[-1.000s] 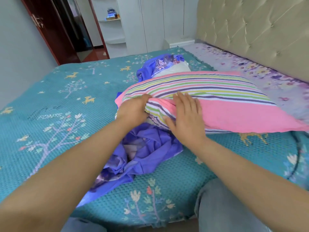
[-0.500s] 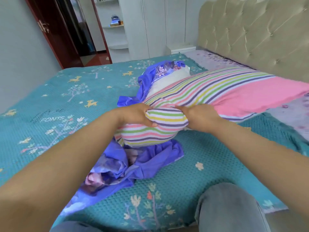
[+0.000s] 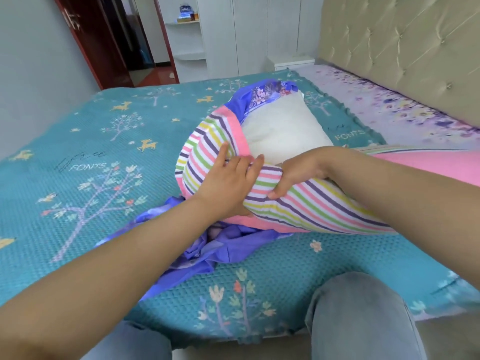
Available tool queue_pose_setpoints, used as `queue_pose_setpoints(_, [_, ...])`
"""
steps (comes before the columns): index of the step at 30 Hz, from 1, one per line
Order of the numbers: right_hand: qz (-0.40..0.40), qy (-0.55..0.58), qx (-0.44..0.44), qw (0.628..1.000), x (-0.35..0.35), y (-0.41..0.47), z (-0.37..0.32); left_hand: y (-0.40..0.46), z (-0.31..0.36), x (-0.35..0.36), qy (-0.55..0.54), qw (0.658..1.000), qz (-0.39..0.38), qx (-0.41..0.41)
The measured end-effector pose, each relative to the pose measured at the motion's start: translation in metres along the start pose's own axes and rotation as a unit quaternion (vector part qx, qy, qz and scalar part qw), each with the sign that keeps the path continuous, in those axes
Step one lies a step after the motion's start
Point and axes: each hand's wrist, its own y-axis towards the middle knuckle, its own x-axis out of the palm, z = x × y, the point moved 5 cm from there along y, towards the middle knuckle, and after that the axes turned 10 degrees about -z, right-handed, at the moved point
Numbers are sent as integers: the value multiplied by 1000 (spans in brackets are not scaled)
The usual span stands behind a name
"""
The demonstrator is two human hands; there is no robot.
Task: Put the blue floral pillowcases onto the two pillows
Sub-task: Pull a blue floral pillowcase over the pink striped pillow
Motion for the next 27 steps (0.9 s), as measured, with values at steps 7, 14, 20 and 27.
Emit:
queue_pose_setpoints(7, [189, -208, 14, 960, 18, -8, -25, 17, 2, 44, -286, 934, -214, 15])
queue_pose_setpoints(14, [367, -542, 138, 743, 88, -5, -20, 19, -1, 78, -522, 785, -332, 22])
queue_pose_setpoints(20, [286, -539, 82, 788, 25, 24, -21, 10, 5, 88, -620, 692, -368, 30])
queue_pose_setpoints(27, [115, -254, 16, 960, -6, 69, 9, -2, -2, 71, -484, 851, -192, -60])
